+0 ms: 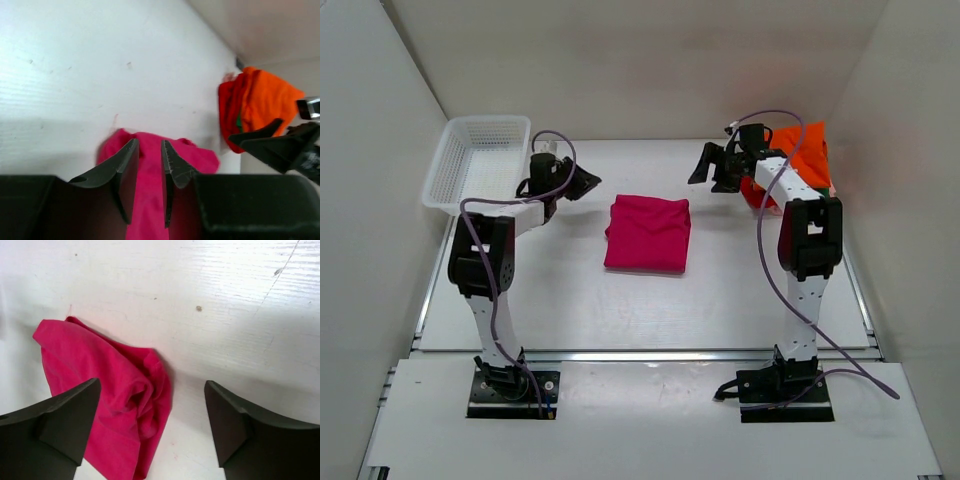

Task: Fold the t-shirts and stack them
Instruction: Fold the long partially folded tshirt into a neat square, then put the neatly folded tshirt into the corner of the board with the right arm

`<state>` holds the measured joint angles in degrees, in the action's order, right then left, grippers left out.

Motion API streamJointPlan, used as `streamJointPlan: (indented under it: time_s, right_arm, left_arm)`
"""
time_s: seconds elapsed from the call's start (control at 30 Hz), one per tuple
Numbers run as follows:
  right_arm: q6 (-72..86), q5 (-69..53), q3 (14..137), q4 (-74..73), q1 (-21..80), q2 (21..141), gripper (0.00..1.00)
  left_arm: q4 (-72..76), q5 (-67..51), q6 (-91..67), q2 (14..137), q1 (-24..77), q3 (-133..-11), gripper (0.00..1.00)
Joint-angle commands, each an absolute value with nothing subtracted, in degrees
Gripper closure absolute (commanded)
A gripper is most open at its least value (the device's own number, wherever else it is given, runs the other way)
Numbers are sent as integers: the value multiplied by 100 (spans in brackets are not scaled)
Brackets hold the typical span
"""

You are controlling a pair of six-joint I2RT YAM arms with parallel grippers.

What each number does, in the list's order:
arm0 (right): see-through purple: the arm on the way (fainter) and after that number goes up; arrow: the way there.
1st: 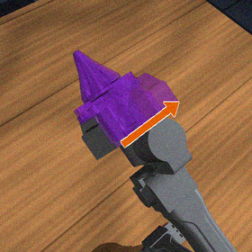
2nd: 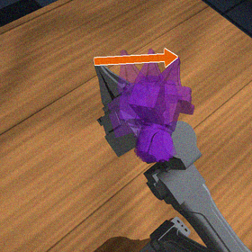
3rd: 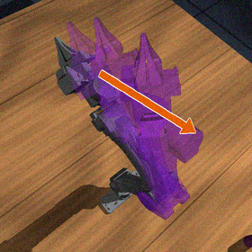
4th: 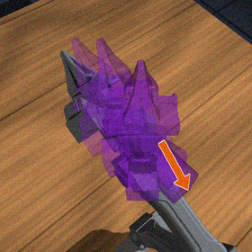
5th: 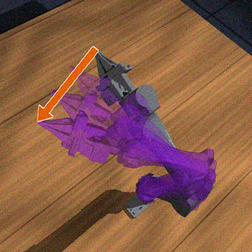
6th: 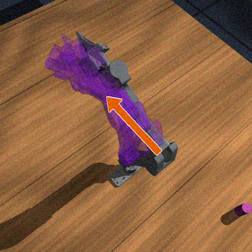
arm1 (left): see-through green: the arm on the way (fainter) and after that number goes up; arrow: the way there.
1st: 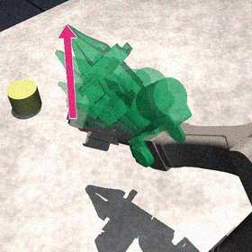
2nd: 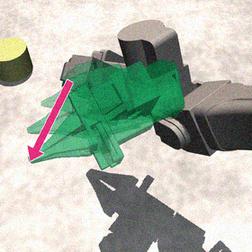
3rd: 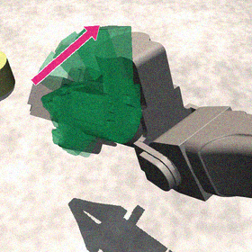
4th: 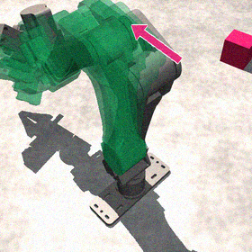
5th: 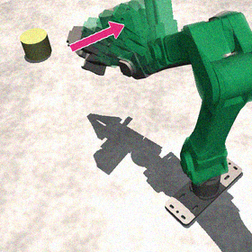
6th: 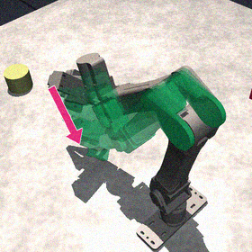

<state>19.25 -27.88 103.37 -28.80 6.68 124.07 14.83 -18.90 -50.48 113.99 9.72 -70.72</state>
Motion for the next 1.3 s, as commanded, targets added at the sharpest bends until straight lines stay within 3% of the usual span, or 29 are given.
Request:
streamJointPlan:
  time_s: [0.0, 0.07, 0.2, 0.27, 0.43, 0.6, 0.77, 0.9, 0.93, 0.97, 1.03, 1.17, 1.27]
  right_arm:
    - [1881, -2698, 9655, -2584, 782, 11831, 16]
    - [2029, -2689, 8969, -2225, 957, 11523, 10]
    - [2241, -2426, 7842, -1855, 1282, 10944, 1]
    - [2381, -2320, 7595, -1802, 1405, 10898, 1]
    - [2794, -1978, 7637, -1828, 1748, 11152, 1]
    - [2926, -1872, 8024, -2136, 2100, 11732, 1]
    - [3233, -2502, 7928, -1715, 2188, 11988, 15]
    - [3550, -3223, 7630, -1083, 1996, 12076, 39]
    - [3594, -3321, 7612, -959, 1960, 12076, 56]
    - [3612, -3461, 7611, -906, 1934, 12102, 80]
    - [3403, -3577, 7777, -1036, 1881, 12164, 100]
    - [2604, -3472, 8488, -1598, 1644, 12112, 100]
    - [1514, -3418, 9961, -2634, 1354, 12225, 100]
  left_arm:
    - [1725, -2169, -4914, 10688, 905, -7057, 65]
    - [1565, -2862, -4965, 10714, 923, -6988, 64]
    - [1827, -3181, -5097, 10661, 1308, -6392, 64]
    - [1907, -3330, -5272, 10801, 1485, -6188, 65]
    - [1144, -3173, -5098, 11530, 1749, -6415, 66]
    - [1449, -3261, -5237, 11698, 1644, -6118, 67]
    - [1599, -3296, -5229, 11681, 1547, -5968, 67]
    - [1635, -3331, -5212, 11698, 1538, -5889, 67]
    - [1670, -3392, -5221, 11707, 1547, -5871, 67]
    - [1757, -3349, -5247, 11707, 1556, -5845, 67]
    - [1976, -3454, -5431, 11707, 1538, -5705, 67]
    - [2942, -3805, -5765, 11444, 1451, -5476, 67]
    - [3050, -3955, -5827, 11023, 1310, -5458, 66]
